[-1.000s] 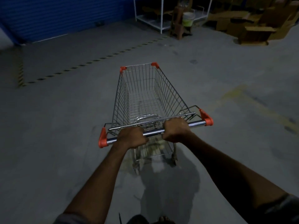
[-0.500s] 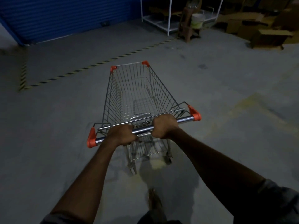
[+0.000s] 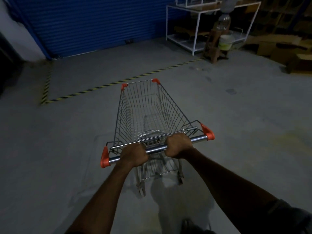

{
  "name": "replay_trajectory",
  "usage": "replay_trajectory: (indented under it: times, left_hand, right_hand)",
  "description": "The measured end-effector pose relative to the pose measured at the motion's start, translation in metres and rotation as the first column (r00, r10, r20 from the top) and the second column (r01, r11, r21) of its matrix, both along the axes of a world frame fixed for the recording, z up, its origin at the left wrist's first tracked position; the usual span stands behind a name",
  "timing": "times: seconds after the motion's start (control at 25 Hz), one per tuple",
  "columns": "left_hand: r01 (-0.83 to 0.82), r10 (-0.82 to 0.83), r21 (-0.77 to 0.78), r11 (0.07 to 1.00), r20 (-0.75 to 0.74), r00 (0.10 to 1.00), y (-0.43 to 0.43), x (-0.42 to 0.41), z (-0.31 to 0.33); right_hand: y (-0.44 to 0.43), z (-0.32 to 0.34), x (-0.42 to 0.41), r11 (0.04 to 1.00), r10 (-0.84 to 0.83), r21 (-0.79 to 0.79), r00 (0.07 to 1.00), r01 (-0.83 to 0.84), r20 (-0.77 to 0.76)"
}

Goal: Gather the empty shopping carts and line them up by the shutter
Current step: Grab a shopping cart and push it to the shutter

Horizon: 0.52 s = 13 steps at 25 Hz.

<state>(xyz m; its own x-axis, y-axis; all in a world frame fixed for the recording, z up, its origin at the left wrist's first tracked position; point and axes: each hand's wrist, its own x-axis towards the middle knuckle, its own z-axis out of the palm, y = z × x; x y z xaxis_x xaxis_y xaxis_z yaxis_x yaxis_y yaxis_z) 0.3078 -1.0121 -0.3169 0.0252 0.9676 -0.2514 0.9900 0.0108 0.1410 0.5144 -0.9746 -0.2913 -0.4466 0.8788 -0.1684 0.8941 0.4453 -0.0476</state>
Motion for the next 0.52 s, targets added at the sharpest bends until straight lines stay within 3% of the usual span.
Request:
replay_trajectory:
  times: [0.32, 0.52]
  left_hand:
    - [-0.075, 0.082, 0.128, 0.989, -0.049, 0.995, 0.122, -0.048, -0.019]
    - [-0.135, 0.151, 0.199, 0.971, -0.069, 0.986, 0.204, -0.095, -0.017]
  right_hand:
    - [0.15, -0.014, -0.049, 0.991, 0.121, 0.052, 0.993, -0.121, -0.011]
    - [0.239, -0.028, -0.109, 0.964, 0.108, 0.239, 0.994, -0.113, 0.034]
